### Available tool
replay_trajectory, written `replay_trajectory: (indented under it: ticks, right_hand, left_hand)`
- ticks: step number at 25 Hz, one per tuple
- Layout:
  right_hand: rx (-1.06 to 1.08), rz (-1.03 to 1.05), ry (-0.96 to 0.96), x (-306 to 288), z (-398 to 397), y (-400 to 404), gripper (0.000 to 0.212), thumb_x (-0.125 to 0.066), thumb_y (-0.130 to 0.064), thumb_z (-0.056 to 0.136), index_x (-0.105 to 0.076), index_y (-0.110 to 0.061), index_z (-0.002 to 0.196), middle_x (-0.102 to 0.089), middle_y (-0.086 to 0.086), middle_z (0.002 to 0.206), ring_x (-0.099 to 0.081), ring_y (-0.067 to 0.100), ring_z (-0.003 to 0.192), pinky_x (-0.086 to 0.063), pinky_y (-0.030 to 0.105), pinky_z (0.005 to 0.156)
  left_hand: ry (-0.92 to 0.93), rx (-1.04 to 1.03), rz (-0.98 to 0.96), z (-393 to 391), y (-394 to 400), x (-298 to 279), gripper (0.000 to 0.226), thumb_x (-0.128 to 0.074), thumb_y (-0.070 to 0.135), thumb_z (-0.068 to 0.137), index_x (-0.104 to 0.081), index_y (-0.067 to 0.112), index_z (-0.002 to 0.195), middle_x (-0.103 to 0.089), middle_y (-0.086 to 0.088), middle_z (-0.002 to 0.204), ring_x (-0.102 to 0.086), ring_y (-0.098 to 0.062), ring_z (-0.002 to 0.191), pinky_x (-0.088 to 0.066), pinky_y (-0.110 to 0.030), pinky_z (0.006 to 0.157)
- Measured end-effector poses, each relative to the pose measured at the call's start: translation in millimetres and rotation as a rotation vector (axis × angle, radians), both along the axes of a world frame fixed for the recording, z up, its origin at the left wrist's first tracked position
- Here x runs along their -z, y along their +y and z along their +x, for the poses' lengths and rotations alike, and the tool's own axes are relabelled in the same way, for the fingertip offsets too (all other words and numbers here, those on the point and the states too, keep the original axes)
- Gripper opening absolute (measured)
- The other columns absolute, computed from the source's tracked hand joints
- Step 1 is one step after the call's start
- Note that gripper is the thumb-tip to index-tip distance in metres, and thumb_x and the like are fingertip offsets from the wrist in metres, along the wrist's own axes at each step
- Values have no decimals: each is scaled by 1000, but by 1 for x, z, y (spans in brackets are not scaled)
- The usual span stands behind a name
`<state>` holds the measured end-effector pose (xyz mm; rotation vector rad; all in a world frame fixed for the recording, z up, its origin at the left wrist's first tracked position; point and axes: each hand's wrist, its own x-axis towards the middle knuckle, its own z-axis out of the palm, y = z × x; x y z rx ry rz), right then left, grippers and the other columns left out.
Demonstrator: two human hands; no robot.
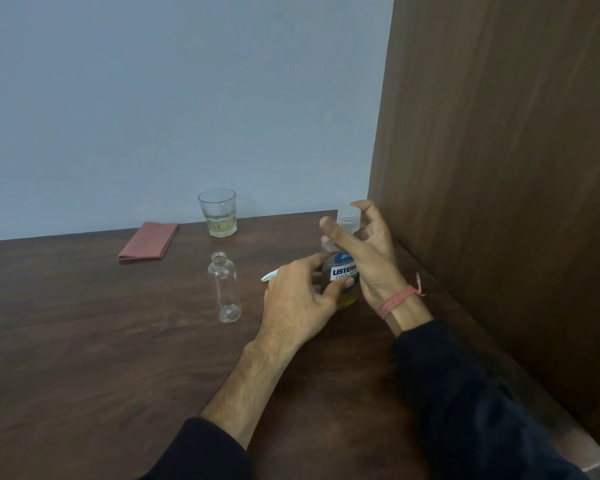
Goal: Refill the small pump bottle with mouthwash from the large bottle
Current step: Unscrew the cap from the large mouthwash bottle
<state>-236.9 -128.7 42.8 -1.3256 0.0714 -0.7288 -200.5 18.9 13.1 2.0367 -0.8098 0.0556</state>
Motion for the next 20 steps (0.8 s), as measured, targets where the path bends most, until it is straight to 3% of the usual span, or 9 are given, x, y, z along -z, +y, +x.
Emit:
replay_trajectory:
  ticks: [4, 7, 9, 11, 13, 20]
  right_hand:
    - [-60, 71, -121, 0, -5, -1, 58, -99, -28, 71, -62, -18, 116, -75, 9, 122, -75, 21, 100, -64, 35, 79]
    - [-74, 121, -113, -1, -6, -3, 56, -99, -35, 71, -68, -15, 113, -75, 8, 116, -76, 17, 93, -64, 32, 75]
    - [-102, 157, -96, 1, -4, -4, 45, -94, -37, 82, -76, -12, 114, -77, 7, 117, -77, 17, 92, -64, 32, 74]
    - [-146, 144, -67, 0, -6, -5, 32, -77, -37, 98, -82, -16, 122, -78, 6, 129, -78, 15, 96, -65, 30, 78]
    - [-160, 122, -59, -1, -7, -7, 34, -64, -41, 106, -82, -19, 126, -76, 6, 136, -78, 14, 100, -64, 29, 83]
    - [-82, 199, -47, -7, -12, -6, 33, -61, -37, 109, -82, -14, 118, -82, 6, 111, -79, 16, 96, -64, 29, 76]
  left_hand:
    - [-20, -6, -18, -3, -1, 3, 46, -86, 54, 97, -78, 41, 140, -84, 21, 113, -79, 2, 101, -69, -47, 100]
    - [-11, -9, -32, -4, -2, 3, 48, -85, 53, 98, -76, 41, 143, -85, 20, 119, -78, 2, 104, -68, -47, 101]
    - [-2, -14, -33, -3, -2, 3, 49, -85, 53, 98, -75, 41, 145, -85, 20, 120, -78, 2, 103, -69, -46, 100]
    - [-2, -24, -23, -3, -3, 3, 51, -85, 54, 98, -74, 41, 146, -84, 19, 122, -77, 3, 103, -69, -46, 100]
    - [-8, -34, -9, -4, -4, 4, 53, -84, 54, 99, -72, 40, 149, -84, 18, 127, -75, 4, 103, -68, -45, 102]
    - [-14, -42, 14, -5, -4, 4, 56, -84, 56, 99, -71, 39, 151, -83, 17, 131, -77, -2, 115, -66, -43, 104]
